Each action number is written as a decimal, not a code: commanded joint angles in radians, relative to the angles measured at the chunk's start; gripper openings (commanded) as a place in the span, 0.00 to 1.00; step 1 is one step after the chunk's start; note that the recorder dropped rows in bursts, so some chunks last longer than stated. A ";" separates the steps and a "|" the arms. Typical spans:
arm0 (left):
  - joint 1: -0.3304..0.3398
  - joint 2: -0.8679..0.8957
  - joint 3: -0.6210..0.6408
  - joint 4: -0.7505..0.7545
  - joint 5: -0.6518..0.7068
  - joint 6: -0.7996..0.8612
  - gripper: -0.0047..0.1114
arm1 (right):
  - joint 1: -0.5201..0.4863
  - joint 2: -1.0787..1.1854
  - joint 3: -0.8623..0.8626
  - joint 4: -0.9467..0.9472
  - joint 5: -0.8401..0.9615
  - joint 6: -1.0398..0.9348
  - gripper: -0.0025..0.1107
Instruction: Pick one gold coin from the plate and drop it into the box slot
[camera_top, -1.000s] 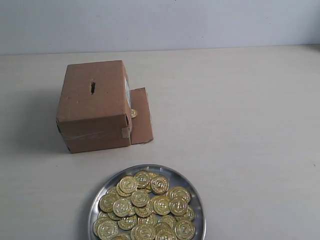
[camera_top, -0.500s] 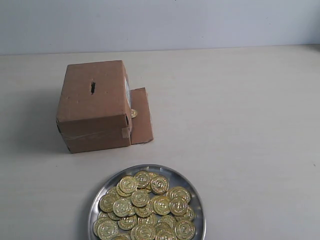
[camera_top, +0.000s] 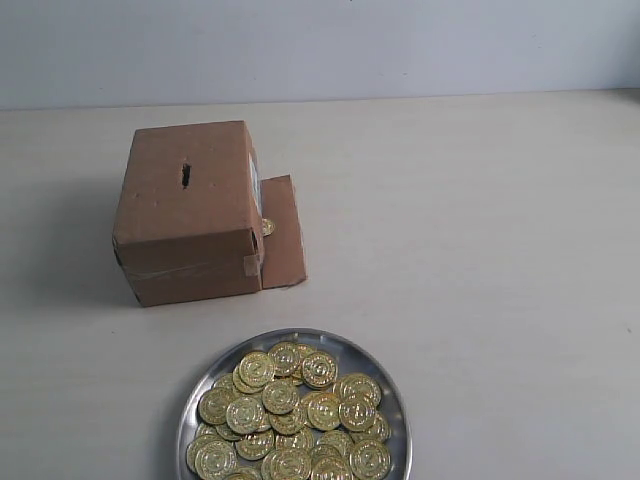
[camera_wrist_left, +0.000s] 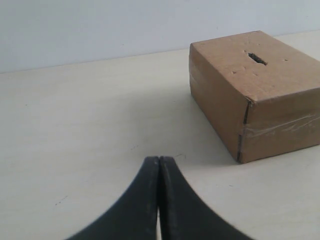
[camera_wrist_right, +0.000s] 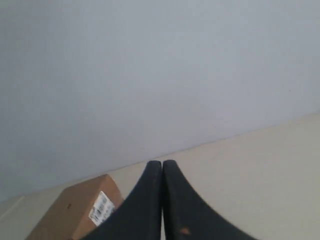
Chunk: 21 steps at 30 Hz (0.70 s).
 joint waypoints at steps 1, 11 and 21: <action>-0.006 -0.005 -0.001 -0.003 -0.009 0.002 0.04 | 0.002 -0.004 -0.087 0.045 0.021 -0.002 0.02; -0.006 -0.005 -0.001 -0.003 -0.009 0.002 0.04 | 0.002 0.211 -0.368 0.072 0.340 -0.240 0.02; -0.006 -0.005 -0.001 -0.003 -0.009 0.002 0.04 | 0.002 0.670 -0.659 0.072 0.630 -0.289 0.02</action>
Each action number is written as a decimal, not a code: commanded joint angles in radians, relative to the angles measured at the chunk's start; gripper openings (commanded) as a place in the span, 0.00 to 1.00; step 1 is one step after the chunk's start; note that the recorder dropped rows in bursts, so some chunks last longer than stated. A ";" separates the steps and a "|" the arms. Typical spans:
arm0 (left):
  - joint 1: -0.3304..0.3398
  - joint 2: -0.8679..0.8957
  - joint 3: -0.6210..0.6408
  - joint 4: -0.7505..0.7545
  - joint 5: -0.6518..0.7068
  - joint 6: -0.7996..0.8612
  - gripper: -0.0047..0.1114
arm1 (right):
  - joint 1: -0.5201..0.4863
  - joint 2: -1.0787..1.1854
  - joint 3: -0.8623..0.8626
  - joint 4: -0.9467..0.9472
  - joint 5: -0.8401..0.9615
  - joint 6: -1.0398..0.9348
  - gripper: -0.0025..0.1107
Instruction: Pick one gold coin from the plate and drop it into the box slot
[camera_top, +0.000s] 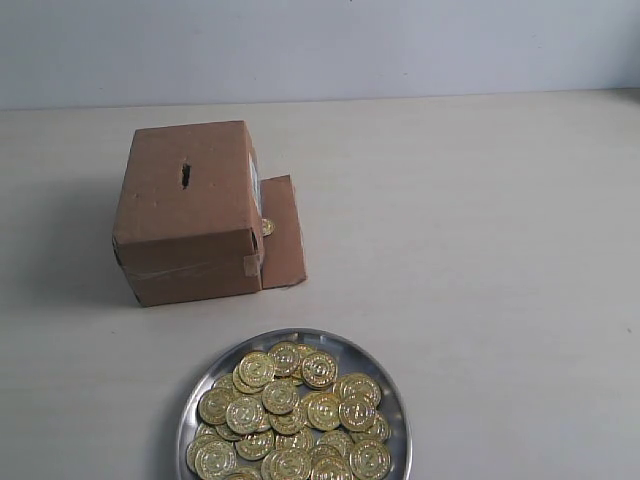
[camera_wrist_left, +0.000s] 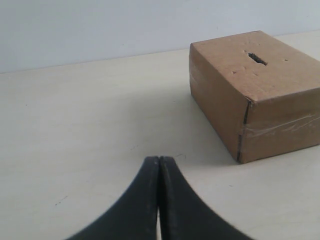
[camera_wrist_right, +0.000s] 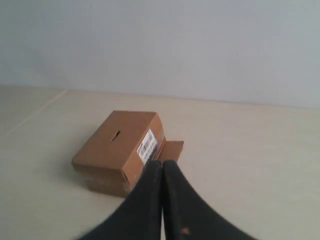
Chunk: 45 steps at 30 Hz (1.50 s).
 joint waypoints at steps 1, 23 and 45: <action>-0.006 -0.005 -0.001 -0.003 -0.009 0.002 0.04 | 0.002 0.215 -0.112 0.000 0.177 -0.022 0.02; -0.006 -0.005 -0.001 -0.003 -0.009 0.002 0.04 | 0.022 0.803 -0.208 0.333 0.168 -0.109 0.02; -0.006 -0.005 -0.001 -0.003 -0.009 0.002 0.04 | 0.373 0.918 -0.208 0.071 0.184 -0.447 0.02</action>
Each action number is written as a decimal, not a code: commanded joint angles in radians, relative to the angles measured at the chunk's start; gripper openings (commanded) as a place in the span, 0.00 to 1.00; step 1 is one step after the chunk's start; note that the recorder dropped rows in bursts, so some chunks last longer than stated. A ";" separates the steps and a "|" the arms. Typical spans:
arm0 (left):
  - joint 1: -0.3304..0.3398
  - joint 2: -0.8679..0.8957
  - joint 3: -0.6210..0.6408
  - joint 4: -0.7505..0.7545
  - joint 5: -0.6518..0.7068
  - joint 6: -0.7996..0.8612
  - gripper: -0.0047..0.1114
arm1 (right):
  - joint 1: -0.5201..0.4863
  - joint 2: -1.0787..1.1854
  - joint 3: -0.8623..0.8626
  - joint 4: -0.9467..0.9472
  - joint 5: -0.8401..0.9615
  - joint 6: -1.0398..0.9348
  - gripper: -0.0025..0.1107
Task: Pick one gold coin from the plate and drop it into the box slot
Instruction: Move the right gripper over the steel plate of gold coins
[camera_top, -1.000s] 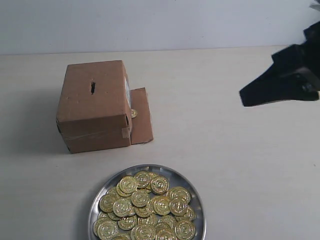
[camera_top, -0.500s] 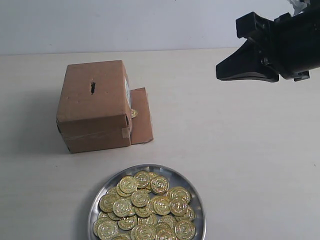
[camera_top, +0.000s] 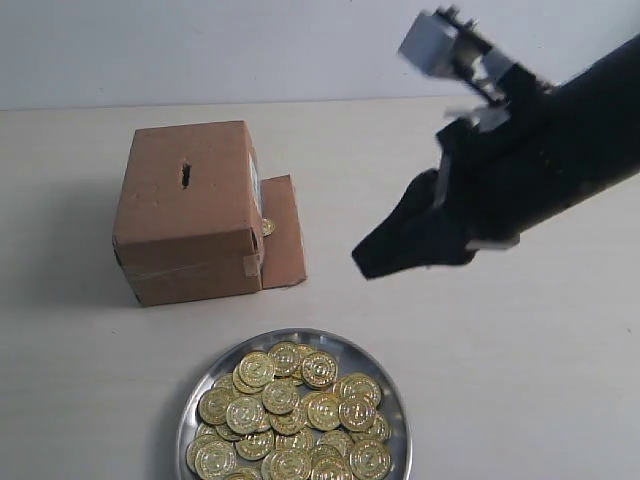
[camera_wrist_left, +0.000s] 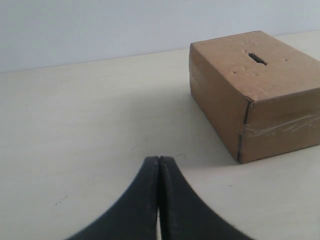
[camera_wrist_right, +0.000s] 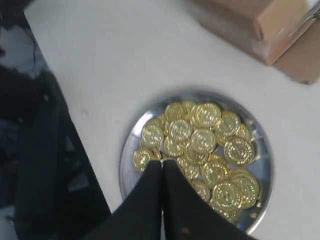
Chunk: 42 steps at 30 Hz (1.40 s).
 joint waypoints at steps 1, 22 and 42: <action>-0.006 -0.005 -0.001 -0.003 -0.009 0.002 0.04 | 0.135 0.032 -0.008 -0.205 -0.128 0.048 0.02; -0.006 -0.005 -0.001 -0.003 -0.009 0.002 0.04 | 0.387 0.452 -0.153 -0.302 -0.344 0.047 0.50; -0.006 -0.005 -0.001 -0.003 -0.009 0.002 0.04 | 0.387 0.577 -0.198 -0.386 -0.310 0.020 0.51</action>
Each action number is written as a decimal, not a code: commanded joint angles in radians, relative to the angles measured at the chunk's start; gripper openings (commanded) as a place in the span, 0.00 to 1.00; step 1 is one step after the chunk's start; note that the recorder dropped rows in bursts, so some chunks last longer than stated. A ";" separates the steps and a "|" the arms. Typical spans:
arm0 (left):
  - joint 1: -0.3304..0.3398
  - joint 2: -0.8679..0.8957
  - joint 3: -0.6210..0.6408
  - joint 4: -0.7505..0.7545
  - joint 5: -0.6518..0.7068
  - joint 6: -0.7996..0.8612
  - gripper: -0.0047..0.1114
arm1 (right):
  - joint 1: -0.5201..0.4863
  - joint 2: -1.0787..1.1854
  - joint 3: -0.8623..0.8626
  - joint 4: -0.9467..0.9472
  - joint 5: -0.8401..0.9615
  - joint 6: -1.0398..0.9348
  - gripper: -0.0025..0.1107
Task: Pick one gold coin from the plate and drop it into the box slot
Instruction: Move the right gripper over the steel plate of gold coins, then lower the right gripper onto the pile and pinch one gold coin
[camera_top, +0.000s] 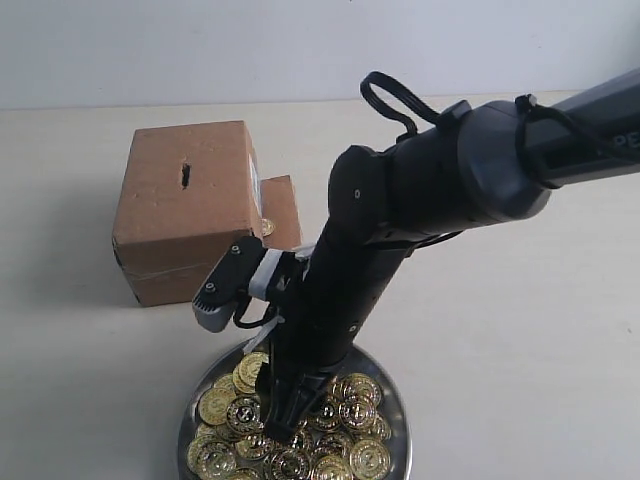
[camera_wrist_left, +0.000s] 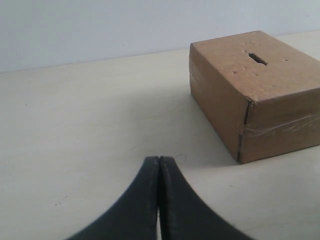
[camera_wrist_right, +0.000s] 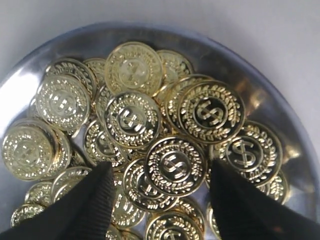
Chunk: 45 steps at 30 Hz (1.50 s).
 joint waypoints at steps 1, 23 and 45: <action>-0.006 -0.005 -0.001 -0.003 -0.010 0.002 0.04 | 0.002 0.015 -0.008 -0.030 -0.002 -0.031 0.51; -0.006 -0.005 -0.001 -0.003 -0.010 0.002 0.04 | 0.002 0.021 -0.008 0.064 0.054 -0.146 0.50; -0.006 -0.005 -0.001 -0.003 -0.010 0.002 0.04 | 0.177 0.023 -0.108 -0.515 0.039 0.226 0.50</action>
